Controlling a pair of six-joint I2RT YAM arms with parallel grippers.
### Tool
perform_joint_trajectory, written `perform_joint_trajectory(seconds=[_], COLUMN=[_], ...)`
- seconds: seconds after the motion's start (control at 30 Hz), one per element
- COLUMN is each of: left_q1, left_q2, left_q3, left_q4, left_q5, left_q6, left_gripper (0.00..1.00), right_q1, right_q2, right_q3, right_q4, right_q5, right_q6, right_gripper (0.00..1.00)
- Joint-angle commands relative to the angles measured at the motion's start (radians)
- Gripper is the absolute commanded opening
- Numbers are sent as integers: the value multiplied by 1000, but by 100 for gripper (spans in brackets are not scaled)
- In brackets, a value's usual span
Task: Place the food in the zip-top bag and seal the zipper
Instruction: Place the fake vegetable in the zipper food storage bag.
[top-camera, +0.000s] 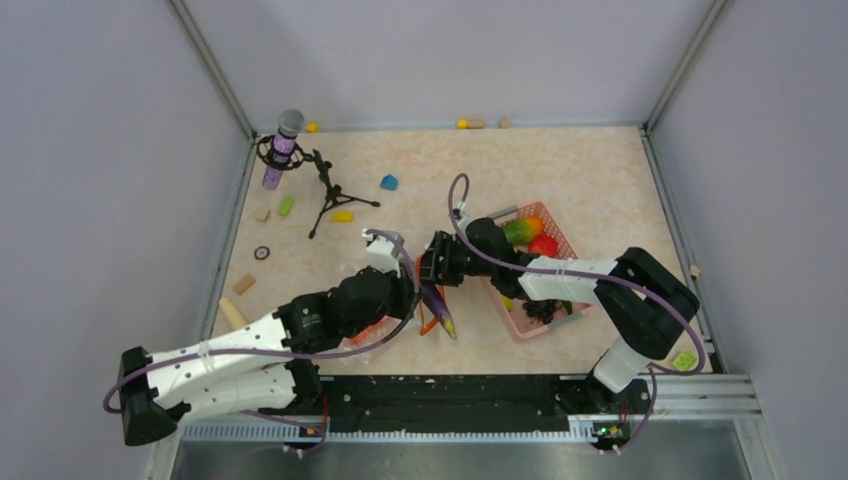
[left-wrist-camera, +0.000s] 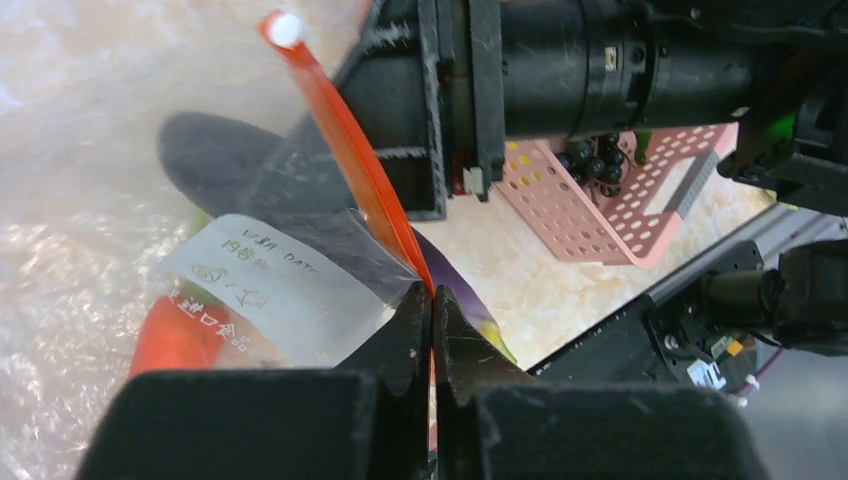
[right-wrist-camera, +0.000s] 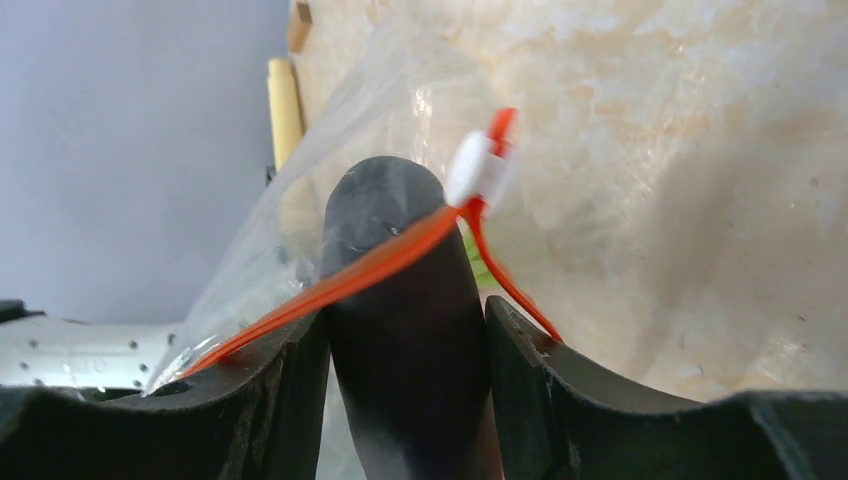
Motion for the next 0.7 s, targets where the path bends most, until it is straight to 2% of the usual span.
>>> perform_joint_trajectory(seconds=[0.0, 0.1, 0.4, 0.5, 0.67], left_q1=[2, 2, 2, 1, 2], left_q2=[22, 44, 74, 77, 92], left_q3=[9, 18, 44, 39, 45], left_q4=[79, 72, 69, 87, 92], left_q5=[92, 104, 192, 237, 279], left_q6=[43, 47, 62, 71, 80], left_gripper=[0, 0, 0, 0, 0], right_q1=[4, 4, -48, -55, -55], right_q2=[-6, -18, -57, -86, -97], right_q3=[-8, -12, 12, 4, -31], right_q4=[189, 195, 74, 44, 139], right_q5=[85, 104, 84, 143, 194], right_q6=[130, 150, 133, 141, 219], right_gripper=[33, 34, 36, 36, 37])
